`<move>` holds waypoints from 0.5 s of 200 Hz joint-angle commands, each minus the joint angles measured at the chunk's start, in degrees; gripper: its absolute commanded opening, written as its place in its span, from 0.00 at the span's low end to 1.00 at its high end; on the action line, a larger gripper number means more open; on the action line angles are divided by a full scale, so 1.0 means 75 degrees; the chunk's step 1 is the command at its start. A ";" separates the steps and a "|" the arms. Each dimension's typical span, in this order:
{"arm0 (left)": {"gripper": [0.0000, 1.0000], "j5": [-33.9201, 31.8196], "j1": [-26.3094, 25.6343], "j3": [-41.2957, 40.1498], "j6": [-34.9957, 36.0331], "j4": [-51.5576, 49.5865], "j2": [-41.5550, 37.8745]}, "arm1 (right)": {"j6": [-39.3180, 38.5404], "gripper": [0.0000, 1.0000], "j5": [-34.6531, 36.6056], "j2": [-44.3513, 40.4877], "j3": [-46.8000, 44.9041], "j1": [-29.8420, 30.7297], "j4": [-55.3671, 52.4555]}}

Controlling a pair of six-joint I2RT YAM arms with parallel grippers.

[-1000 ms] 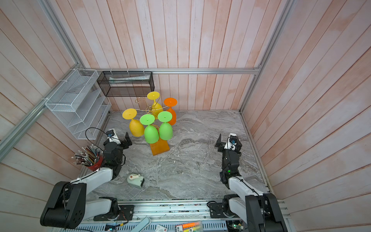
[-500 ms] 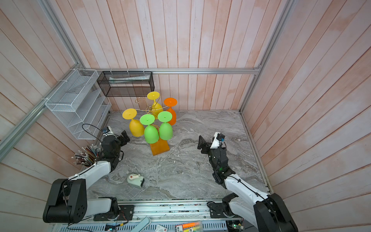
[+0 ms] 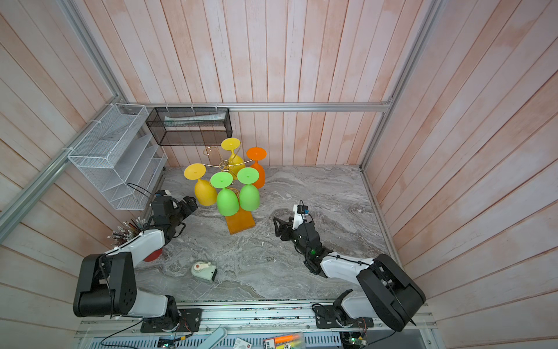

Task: Take the wine glass off the wine glass rack
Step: Move the wine glass rack to the top-center of the table.

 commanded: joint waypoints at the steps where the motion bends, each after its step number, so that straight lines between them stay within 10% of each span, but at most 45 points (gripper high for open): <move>1: 0.93 0.0719 0.0048 0.0133 -0.0483 -0.0246 0.0156 | 0.0192 0.74 -0.0629 0.0509 0.0309 0.0215 0.0496; 100: 0.90 0.1344 0.0082 0.0584 -0.0579 -0.0910 0.0430 | 0.1135 0.65 -0.1334 0.3389 0.1927 0.1138 0.1343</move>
